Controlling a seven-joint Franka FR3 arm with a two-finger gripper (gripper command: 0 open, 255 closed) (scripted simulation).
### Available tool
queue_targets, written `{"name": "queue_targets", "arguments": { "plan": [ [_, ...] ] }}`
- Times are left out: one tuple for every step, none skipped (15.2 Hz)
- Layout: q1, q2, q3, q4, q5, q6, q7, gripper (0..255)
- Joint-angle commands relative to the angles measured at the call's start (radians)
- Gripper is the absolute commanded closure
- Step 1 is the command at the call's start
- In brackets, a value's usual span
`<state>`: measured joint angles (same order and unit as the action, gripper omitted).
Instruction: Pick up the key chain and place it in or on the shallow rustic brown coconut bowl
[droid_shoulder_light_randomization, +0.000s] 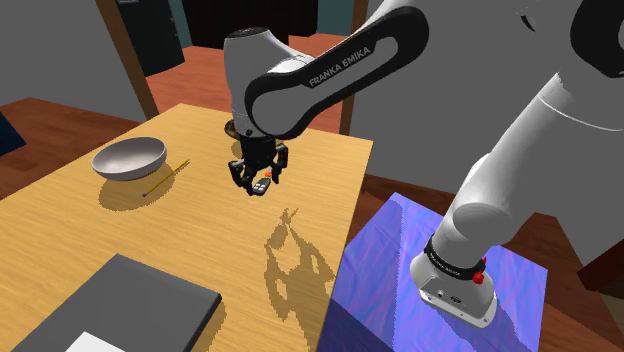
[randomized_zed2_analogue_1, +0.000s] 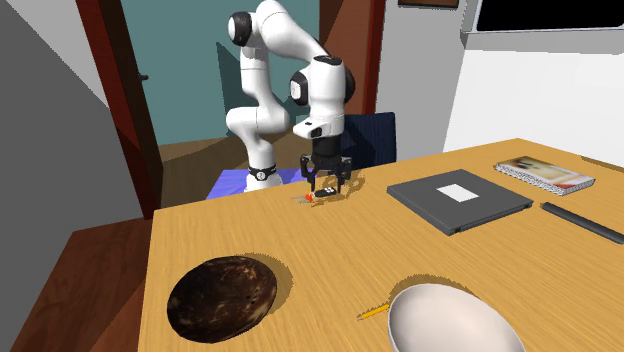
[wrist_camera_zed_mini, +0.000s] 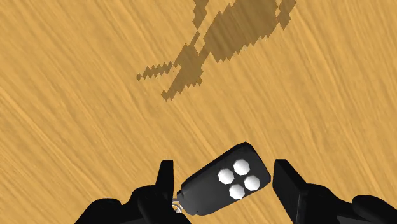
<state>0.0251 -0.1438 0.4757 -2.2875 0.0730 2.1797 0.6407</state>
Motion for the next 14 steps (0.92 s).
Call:
{"name": "queue_targets", "arguments": {
  "plan": [
    [0.0, -0.018, -0.004, 0.014, 0.008, -0.031, -0.007, 255],
    [0.001, -0.024, -0.005, 0.022, 0.01, -0.044, -0.009, 255],
    [0.001, -0.03, -0.007, 0.03, 0.013, -0.058, -0.011, 255],
    [0.001, -0.036, -0.008, 0.039, 0.015, -0.072, -0.013, 255],
    [0.001, -0.041, -0.01, 0.048, 0.016, -0.086, -0.014, 255],
    [0.001, -0.046, -0.011, 0.057, 0.018, -0.1, -0.016, 255],
    [0.001, -0.051, -0.013, 0.066, 0.02, -0.114, -0.017, 255],
    [0.001, -0.056, -0.014, 0.075, 0.021, -0.127, -0.019, 255],
    [0.001, -0.06, -0.016, 0.085, 0.022, -0.141, -0.02, 255],
    [0.001, -0.062, -0.016, 0.087, 0.023, -0.145, -0.02, 255],
    [-0.01, -0.038, -0.025, 0.11, 0.01, -0.146, -0.032, 255],
    [-0.021, -0.014, -0.033, 0.134, -0.003, -0.149, -0.044, 255],
    [-0.031, 0.011, -0.041, 0.159, -0.015, -0.151, -0.056, 255],
    [-0.041, 0.036, -0.049, 0.186, -0.028, -0.155, -0.067, 255]
  ]
}}
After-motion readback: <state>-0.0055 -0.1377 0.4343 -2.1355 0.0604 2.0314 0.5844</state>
